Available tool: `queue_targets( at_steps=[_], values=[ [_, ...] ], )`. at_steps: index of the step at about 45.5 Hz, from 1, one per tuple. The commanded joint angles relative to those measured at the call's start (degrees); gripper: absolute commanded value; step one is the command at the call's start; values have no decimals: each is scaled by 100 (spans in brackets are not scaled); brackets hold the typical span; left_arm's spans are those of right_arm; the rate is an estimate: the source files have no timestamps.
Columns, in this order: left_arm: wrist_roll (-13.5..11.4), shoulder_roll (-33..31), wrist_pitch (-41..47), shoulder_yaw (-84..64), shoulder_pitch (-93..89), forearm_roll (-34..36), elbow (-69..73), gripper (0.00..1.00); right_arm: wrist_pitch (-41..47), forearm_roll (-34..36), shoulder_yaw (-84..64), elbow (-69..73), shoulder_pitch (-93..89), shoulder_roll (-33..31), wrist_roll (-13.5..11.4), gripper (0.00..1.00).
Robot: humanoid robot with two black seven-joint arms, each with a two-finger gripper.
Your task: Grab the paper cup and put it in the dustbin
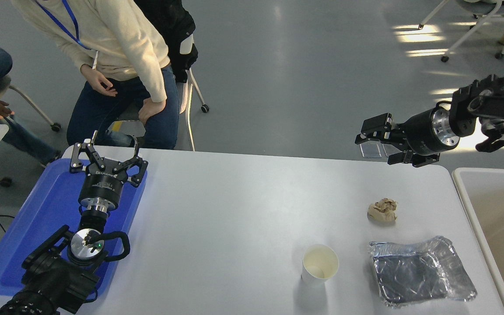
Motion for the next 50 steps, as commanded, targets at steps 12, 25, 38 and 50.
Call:
queue_targets(
  at_steps=[12, 25, 38, 50],
  values=[
    [10, 0, -9, -7, 1, 0, 0, 100, -546, -567, -1100, 1718, 1058, 468, -1, 100],
    [10, 0, -9, -7, 1, 0, 0, 100, -520, -154, -1319, 2333, 1374, 565, -1, 100],
    [10, 0, -9, -7, 1, 0, 0, 100, -326, -136, -1442, 2721, 1989, 539, -1, 100],
    [10, 0, -9, -7, 1, 0, 0, 100, 42, -127, -1530, 2897, 2657, 530, -1, 100]
  ],
)
